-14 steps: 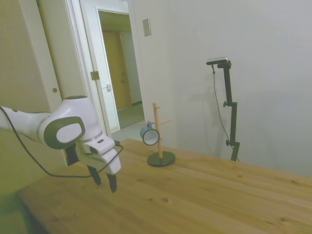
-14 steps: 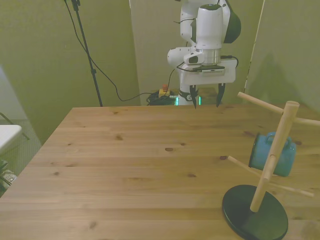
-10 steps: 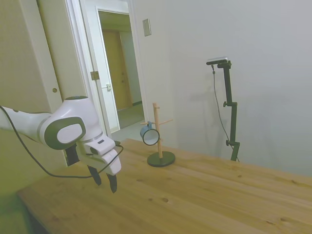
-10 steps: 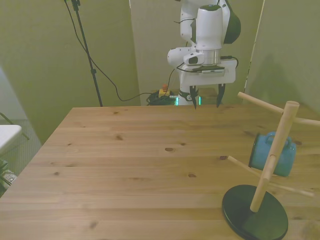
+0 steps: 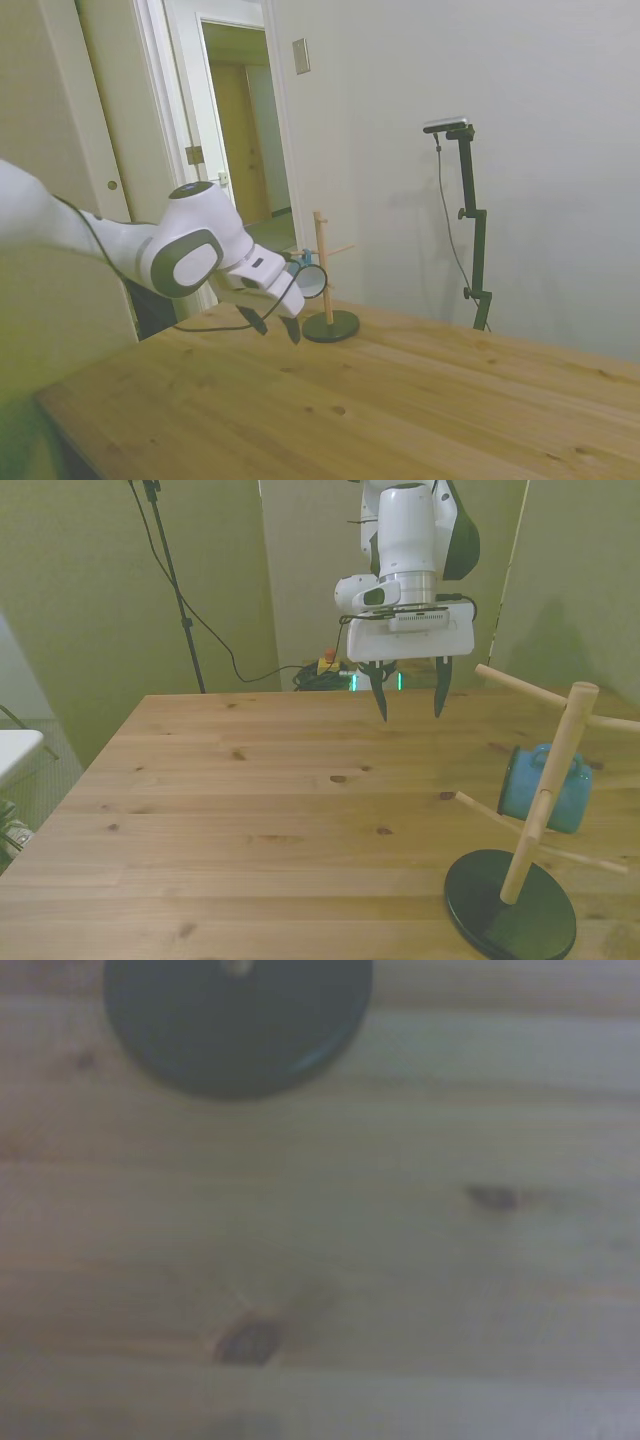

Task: Unload the mug

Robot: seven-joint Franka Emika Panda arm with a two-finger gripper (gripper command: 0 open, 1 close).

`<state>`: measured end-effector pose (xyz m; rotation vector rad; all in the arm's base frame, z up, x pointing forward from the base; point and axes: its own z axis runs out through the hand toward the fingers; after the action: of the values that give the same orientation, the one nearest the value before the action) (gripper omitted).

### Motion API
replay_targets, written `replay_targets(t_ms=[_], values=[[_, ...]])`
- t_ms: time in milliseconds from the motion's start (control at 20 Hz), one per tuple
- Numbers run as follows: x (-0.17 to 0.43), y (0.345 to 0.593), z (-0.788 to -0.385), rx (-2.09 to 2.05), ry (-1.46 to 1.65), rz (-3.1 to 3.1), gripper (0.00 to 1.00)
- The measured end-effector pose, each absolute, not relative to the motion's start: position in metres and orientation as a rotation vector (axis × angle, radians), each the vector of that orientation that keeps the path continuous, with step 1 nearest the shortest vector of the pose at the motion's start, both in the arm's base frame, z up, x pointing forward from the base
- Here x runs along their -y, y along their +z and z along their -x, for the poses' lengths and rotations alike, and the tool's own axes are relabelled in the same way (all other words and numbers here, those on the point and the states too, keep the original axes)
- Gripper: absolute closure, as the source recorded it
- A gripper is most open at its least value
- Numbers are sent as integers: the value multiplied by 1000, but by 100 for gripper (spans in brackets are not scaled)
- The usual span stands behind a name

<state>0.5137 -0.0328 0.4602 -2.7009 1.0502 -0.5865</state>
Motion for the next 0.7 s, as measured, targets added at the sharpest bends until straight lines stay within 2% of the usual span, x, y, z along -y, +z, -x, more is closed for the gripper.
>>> replay_targets(t_ms=[100,150,400,700], values=[[36,462,-540,-1013,-580,2677,0],[32,460,-567,-1003,-561,2671,0],[23,473,-584,-877,-630,2619,0],[-1,461,-622,-727,-739,2535,0]])
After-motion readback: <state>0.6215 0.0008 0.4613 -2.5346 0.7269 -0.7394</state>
